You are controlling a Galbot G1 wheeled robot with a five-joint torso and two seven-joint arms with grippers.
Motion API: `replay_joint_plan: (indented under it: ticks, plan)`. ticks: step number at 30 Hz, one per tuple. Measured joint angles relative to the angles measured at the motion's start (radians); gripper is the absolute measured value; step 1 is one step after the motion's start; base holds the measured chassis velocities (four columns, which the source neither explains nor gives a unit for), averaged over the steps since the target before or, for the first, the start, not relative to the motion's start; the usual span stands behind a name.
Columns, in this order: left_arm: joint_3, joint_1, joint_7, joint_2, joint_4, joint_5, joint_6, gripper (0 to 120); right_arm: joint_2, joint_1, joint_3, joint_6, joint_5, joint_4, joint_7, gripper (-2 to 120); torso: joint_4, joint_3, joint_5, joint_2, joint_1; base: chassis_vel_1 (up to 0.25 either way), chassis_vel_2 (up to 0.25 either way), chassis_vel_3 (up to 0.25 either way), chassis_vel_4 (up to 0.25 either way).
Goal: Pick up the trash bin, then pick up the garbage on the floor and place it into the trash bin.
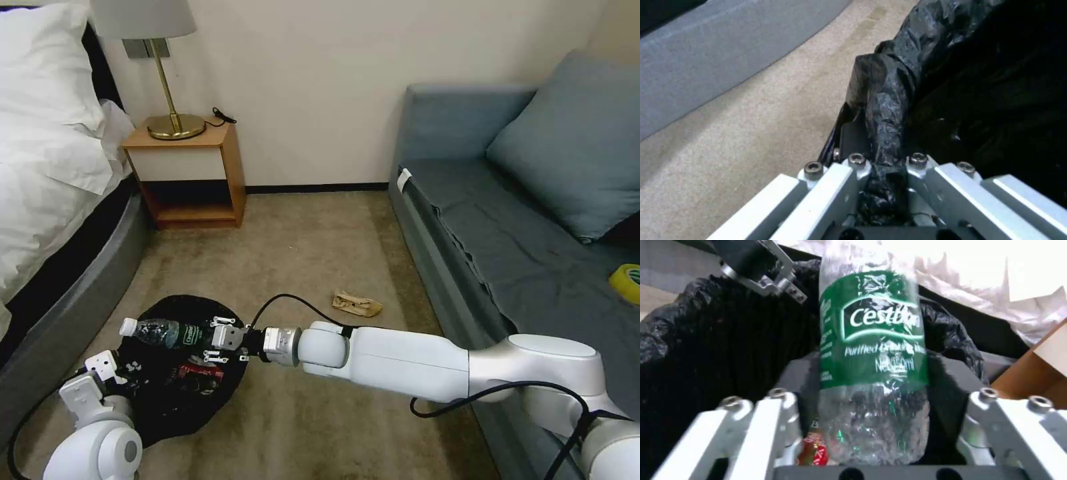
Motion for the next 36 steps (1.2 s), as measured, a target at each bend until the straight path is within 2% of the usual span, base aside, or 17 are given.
replay_joint_plan:
  ticks: [2,5,7,10,12,19,22,23,24,27,29,35,36]
  plan:
    - [0.0,0.001,0.0,0.0,-0.001,0.0,0.0,2,-0.001,0.0,0.0,0.0,0.0,0.0,0.0,62,0.0,0.0,0.0,0.0,0.0,0.0,0.0,0.0,0.0]
    - [0.0,0.002,0.0,-0.001,-0.003,0.001,0.0,2,-0.002,0.0,0.0,0.0,0.0,0.001,0.0,77,0.0,0.0,0.0,0.0,0.0,0.0,0.0,0.0,0.0]
    - [0.0,0.002,0.0,-0.001,-0.003,0.001,0.0,2,-0.004,0.0,0.003,0.0,0.0,0.001,0.0,80,0.0,0.0,0.0,0.0,0.0,0.0,0.0,0.0,0.0]
    - [0.0,0.004,0.0,-0.001,-0.004,0.001,0.0,2,-0.008,0.0,0.028,-0.001,0.001,0.007,0.007,95,0.0,0.0,0.0,0.0,0.0,0.0,0.0,0.0,0.0]
    - [0.0,0.005,0.0,-0.001,-0.007,0.001,0.0,2,-0.012,0.0,0.056,-0.005,0.007,0.015,0.017,99,0.0,0.0,0.0,0.0,0.0,0.0,0.0,0.0,0.0]
    - [-0.001,0.006,0.001,0.002,-0.011,0.0,-0.002,2,-0.062,-0.016,0.223,-0.047,0.057,0.11,0.09,100,0.0003,0.0,0.0002,0.0,0.0,0.0,0.0,0.0,0.0]
    - [-0.001,0.006,0.001,0.002,-0.011,0.0,-0.002,2,-0.062,-0.016,0.223,-0.047,0.057,0.11,0.09,100,0.0003,0.0,0.0002,0.0,0.0,0.0,0.0,0.0,0.0]
    - [-0.004,0.006,0.003,0.006,-0.011,-0.002,-0.005,2,-0.118,-0.031,0.319,-0.092,0.108,0.186,0.147,100,-0.0006,0.0,0.0001,0.0,0.0,0.0,0.0,0.0,0.0]
    - [-0.003,0.008,0.007,0.009,-0.013,-0.005,-0.007,2,-0.158,-0.059,0.384,-0.158,0.166,0.256,0.218,100,0.0006,0.0,0.0005,0.0,0.0,0.0,0.0,0.0,0.0]
    - [-0.004,0.009,0.006,0.012,-0.013,-0.005,-0.008,2,-0.223,-0.104,0.485,-0.215,0.211,0.344,0.294,100,0.0003,0.0,-0.0003,0.0,0.0,0.0,0.0,0.0,0.0]
    - [-0.005,0.013,0.006,0.017,-0.017,-0.007,-0.01,2,-0.285,-0.193,0.592,-0.268,0.248,0.437,0.375,100,-0.0002,0.0,0.0011,0.0,0.0,0.0,0.0,0.0,0.0]
    - [-0.006,0.015,0.009,0.021,-0.019,-0.012,-0.01,2,-0.357,-0.335,0.755,-0.288,0.244,0.558,0.47,100,-0.0001,0.0,0.0003,0.0,0.0,0.0,0.0,0.0,0.0]
    - [-0.006,0.015,0.008,0.022,-0.019,-0.013,-0.011,2,-0.375,-0.408,0.836,-0.296,0.227,0.607,0.501,100,0.0,0.0,0.0008,0.0,0.0,0.0,0.0,0.0,0.0]
